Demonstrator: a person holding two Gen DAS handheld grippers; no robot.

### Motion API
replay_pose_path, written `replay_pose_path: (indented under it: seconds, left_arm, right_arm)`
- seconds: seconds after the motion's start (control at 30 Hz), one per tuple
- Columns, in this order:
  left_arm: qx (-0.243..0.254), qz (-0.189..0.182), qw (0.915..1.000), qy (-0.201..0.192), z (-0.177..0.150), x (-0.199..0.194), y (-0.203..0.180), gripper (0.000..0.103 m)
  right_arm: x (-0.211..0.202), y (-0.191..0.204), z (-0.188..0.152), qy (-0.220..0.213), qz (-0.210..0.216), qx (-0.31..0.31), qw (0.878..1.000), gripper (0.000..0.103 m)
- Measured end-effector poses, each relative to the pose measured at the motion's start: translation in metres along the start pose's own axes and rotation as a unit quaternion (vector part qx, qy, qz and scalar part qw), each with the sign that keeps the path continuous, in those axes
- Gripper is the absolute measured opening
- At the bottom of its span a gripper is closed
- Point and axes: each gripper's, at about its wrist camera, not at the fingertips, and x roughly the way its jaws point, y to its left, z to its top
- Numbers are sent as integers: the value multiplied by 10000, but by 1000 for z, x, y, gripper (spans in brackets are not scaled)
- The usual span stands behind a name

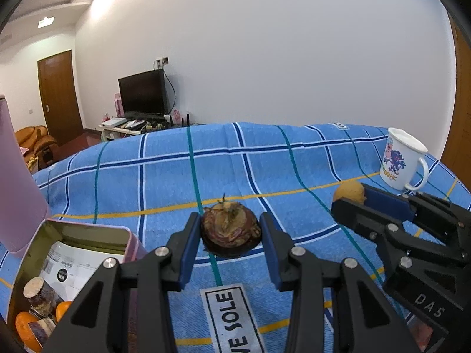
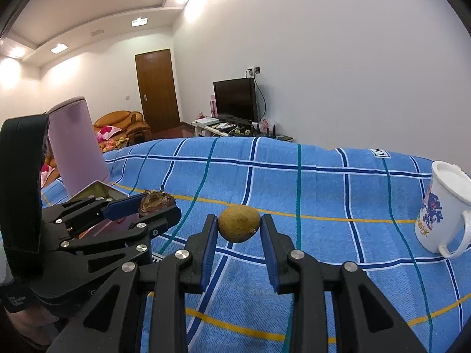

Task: Organize fruits
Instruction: 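Lift and carry the taro and small yellow fruit over the tin tray with both tools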

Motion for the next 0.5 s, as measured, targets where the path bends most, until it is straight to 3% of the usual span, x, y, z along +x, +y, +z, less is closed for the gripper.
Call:
replay_pose_path:
  seconds: [0.5]
  left_arm:
    - [212,80,9984,-513,-3,-22,-8,42]
  right_arm:
    - [-17,5,-5,-260,-114,-114,9995,32]
